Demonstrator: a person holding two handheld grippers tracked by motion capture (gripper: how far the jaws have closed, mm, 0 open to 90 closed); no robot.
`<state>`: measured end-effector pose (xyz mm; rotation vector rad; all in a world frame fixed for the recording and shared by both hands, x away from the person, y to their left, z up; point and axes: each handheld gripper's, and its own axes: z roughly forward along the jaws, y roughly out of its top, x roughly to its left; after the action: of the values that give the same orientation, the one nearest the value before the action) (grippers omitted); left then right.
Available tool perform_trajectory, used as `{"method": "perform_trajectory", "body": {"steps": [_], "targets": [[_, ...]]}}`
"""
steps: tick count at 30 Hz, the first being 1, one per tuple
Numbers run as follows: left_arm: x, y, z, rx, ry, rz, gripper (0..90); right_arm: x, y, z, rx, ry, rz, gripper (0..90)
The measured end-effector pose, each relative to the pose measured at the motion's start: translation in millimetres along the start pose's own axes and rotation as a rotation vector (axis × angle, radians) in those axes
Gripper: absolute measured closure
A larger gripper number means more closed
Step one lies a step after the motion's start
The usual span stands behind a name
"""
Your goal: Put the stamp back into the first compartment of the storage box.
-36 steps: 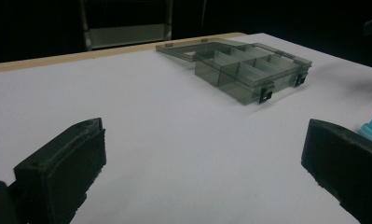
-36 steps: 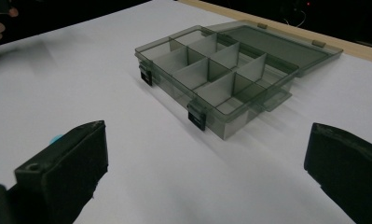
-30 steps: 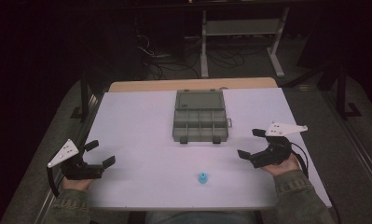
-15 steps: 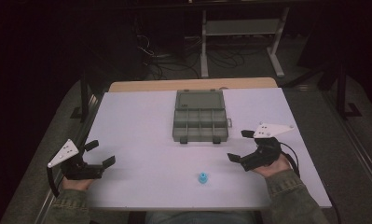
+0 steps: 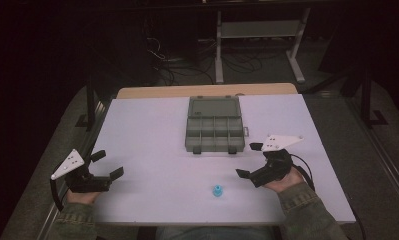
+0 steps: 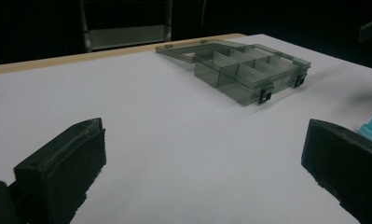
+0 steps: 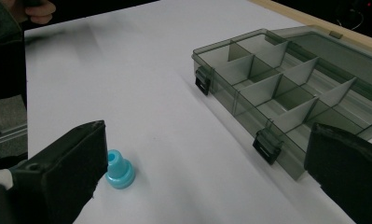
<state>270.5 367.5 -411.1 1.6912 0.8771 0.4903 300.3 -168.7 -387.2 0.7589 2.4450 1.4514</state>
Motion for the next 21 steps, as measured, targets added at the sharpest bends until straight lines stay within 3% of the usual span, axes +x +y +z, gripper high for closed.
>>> {"method": "perform_trajectory", "body": {"steps": [9, 21], "targets": [[-0.1, 0.1, 0.0, 0.001, -0.001, 0.000, 0.0, 4.1, 0.5, 8.2, 0.022, 0.012, -0.027, 0.0], [0.4, 0.3, -0.1, 0.000, -0.004, 0.007, 0.0, 8.3, 0.0, 14.0, 0.033, 0.027, -0.018, 0.0]]}}
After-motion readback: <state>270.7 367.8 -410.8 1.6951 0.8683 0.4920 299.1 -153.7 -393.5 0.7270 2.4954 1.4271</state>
